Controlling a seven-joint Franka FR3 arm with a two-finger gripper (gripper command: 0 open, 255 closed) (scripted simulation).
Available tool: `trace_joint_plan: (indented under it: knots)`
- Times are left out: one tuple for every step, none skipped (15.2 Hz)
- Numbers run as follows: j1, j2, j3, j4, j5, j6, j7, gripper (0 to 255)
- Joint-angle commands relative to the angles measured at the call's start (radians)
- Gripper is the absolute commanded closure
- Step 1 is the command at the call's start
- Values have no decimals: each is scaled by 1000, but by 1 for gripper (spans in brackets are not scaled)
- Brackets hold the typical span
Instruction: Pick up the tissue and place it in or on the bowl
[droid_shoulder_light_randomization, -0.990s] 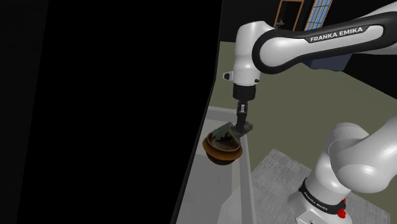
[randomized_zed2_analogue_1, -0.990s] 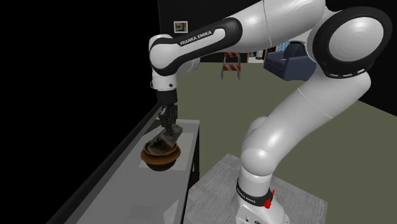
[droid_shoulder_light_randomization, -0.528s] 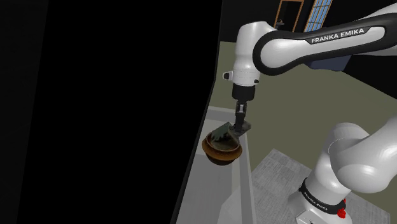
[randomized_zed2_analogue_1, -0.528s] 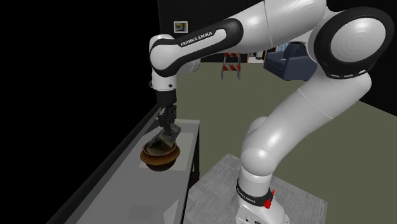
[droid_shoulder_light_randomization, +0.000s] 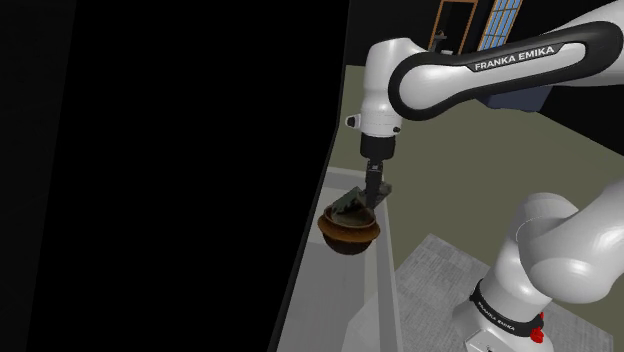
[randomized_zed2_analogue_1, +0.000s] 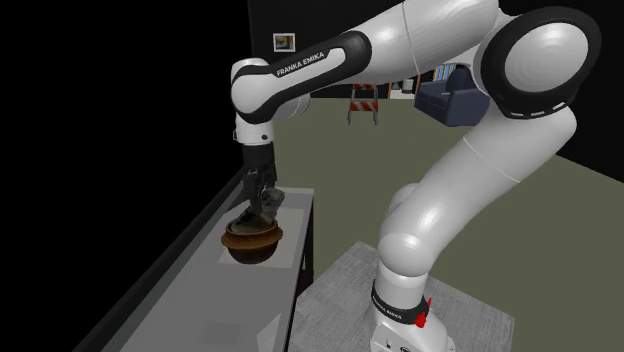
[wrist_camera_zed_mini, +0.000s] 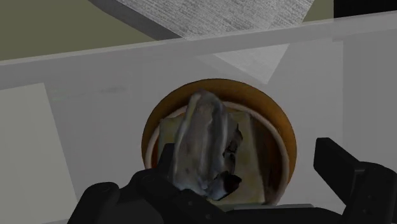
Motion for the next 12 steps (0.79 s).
trace_joint_plan:
  knots:
    - [2, -28, 2, -45, 3, -7, 1, 0]
    - [1, -29, -2, -13, -1, -41, 2, 0]
    - [-1, -30, -5, 20, -5, -74, 3, 0]
    - [-3, -28, -8, 54, -8, -107, 4, 0]
    - [-4, -26, -11, 82, -10, -133, 4, 0]
    - [-4, -26, -11, 82, -10, -133, 4, 0]
    - [-4, -27, -11, 82, -10, -133, 4, 0]
    - [-4, -26, -11, 82, -10, -133, 4, 0]
    - [-4, -26, -11, 82, -10, -133, 4, 0]
    - [-4, -26, -11, 82, -10, -133, 4, 0]
    - [-4, -26, -11, 82, -10, -133, 4, 0]
    - [-4, -26, -11, 82, -10, -133, 4, 0]
